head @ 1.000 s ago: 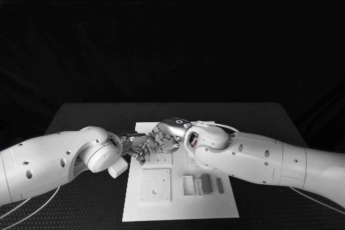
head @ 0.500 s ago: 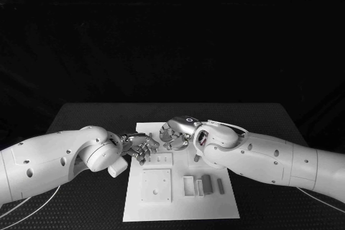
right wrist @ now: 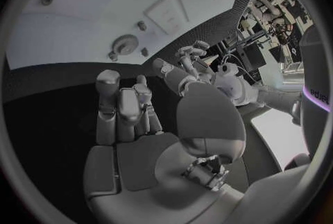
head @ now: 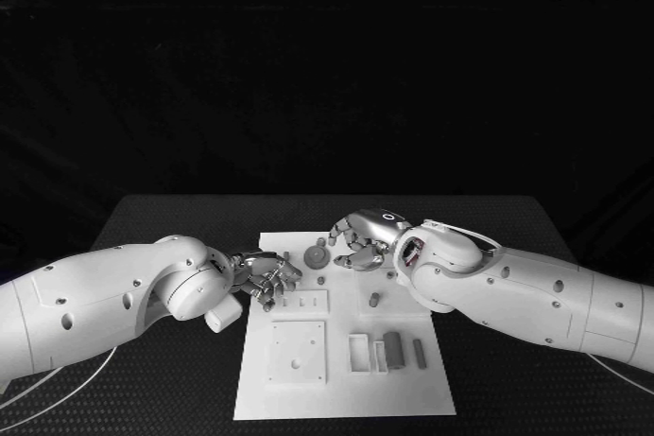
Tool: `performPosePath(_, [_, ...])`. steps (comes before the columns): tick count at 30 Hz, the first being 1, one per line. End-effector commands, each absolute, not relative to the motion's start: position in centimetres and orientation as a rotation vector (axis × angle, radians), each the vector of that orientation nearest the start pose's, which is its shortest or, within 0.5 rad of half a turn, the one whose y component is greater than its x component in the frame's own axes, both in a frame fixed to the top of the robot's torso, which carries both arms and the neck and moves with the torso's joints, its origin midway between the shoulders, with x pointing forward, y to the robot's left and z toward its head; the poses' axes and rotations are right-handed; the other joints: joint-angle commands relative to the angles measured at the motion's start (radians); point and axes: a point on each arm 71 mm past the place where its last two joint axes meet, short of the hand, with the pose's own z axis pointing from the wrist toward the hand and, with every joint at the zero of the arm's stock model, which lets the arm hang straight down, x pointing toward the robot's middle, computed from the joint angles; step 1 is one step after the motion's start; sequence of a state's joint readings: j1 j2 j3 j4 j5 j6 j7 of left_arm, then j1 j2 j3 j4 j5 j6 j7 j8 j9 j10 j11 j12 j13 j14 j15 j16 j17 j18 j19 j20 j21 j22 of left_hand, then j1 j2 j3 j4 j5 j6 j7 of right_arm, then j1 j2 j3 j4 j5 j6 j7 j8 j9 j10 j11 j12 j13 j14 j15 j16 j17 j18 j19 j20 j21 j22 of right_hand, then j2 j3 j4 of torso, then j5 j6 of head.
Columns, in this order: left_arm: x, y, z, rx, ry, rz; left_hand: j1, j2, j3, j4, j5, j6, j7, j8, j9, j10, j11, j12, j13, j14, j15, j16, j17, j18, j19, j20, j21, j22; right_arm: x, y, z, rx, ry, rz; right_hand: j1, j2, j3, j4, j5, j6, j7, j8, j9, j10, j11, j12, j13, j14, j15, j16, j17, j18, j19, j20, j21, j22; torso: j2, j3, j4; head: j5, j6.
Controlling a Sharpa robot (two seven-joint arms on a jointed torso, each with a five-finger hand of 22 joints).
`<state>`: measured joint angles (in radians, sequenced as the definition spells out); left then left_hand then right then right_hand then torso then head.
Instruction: Assemble the parts on the task board
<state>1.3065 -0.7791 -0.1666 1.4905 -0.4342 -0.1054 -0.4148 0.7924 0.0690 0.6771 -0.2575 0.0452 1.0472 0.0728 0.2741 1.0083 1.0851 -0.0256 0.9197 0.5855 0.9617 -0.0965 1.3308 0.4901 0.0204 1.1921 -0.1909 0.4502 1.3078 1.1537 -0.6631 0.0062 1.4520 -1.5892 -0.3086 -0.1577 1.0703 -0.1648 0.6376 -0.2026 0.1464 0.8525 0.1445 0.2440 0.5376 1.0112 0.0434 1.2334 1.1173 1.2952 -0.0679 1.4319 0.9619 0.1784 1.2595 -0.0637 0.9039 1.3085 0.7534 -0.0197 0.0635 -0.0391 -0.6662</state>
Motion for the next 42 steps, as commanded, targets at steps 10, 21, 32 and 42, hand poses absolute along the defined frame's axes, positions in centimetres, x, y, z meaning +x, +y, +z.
performPosePath(10, [48.4, 18.6, -22.3, -0.648, 2.345, -0.648, 0.016, 0.02, -0.018, 0.016, 0.003, 0.048, -0.02, 0.027, 0.006, 0.051, -0.026, 0.025, 0.012, 0.048, -0.026, 0.026, 0.01, 0.029, 0.046, -0.019, 0.034, 0.024, 49.9, -14.2, -17.7, -0.162, 1.583, 0.682, 0.004, -0.001, -0.001, 0.007, 0.003, -0.014, 0.017, -0.002, 0.0, -0.001, 0.005, -0.001, -0.002, 0.003, 0.006, -0.005, 0.0, 0.083, -0.001, -0.007, -0.004, 0.011, -0.001, 0.0022, 0.0016, 0.003, -0.008])
performPosePath(21, [48.7, 17.5, -22.5, -0.491, 2.382, -0.503, 0.0, 0.086, -0.084, -0.028, 0.003, 0.038, -0.031, 0.071, 0.076, 0.069, -0.039, 0.061, 0.036, 0.069, -0.05, 0.058, 0.025, 0.027, 0.063, -0.04, 0.08, 0.025, 50.2, -14.5, -17.5, -0.137, 1.588, 0.684, 0.007, -0.001, -0.001, 0.006, 0.003, -0.013, 0.016, -0.001, 0.0, -0.001, 0.004, -0.001, -0.002, 0.002, 0.006, -0.005, -0.002, 0.083, -0.002, -0.007, -0.005, 0.011, 0.0, -0.0001, 0.0024, 0.001, -0.016])
performPosePath(32, [49.5, 15.9, -23.4, -0.427, 2.45, -0.462, 0.001, 0.092, -0.089, -0.027, 0.003, 0.027, -0.034, 0.083, 0.114, 0.07, -0.042, 0.081, 0.049, 0.071, -0.059, 0.075, 0.031, 0.024, 0.064, -0.049, 0.105, 0.025, 50.3, -14.4, -17.5, -0.14, 1.591, 0.683, 0.012, 0.003, -0.001, 0.003, 0.003, -0.012, 0.016, -0.001, 0.0, -0.001, 0.003, -0.001, -0.004, 0.002, 0.005, -0.006, -0.002, 0.083, -0.002, -0.008, -0.005, 0.012, 0.001, -0.0012, 0.0001, -0.006, -0.025])
performPosePath(42, [49.8, 15.6, -23.9, -0.417, 2.464, -0.444, 0.003, 0.094, -0.087, -0.028, 0.003, 0.027, -0.035, 0.084, 0.119, 0.069, -0.043, 0.084, 0.051, 0.071, -0.06, 0.077, 0.032, 0.024, 0.063, -0.051, 0.11, 0.025, 50.3, -14.3, -17.5, -0.143, 1.599, 0.681, 0.017, 0.008, -0.003, -0.003, 0.002, -0.012, 0.015, -0.001, 0.0, -0.001, 0.003, 0.0, -0.005, 0.001, 0.005, -0.006, -0.001, 0.083, -0.003, -0.008, -0.005, 0.013, 0.0, -0.0023, 0.0023, -0.017, -0.036])
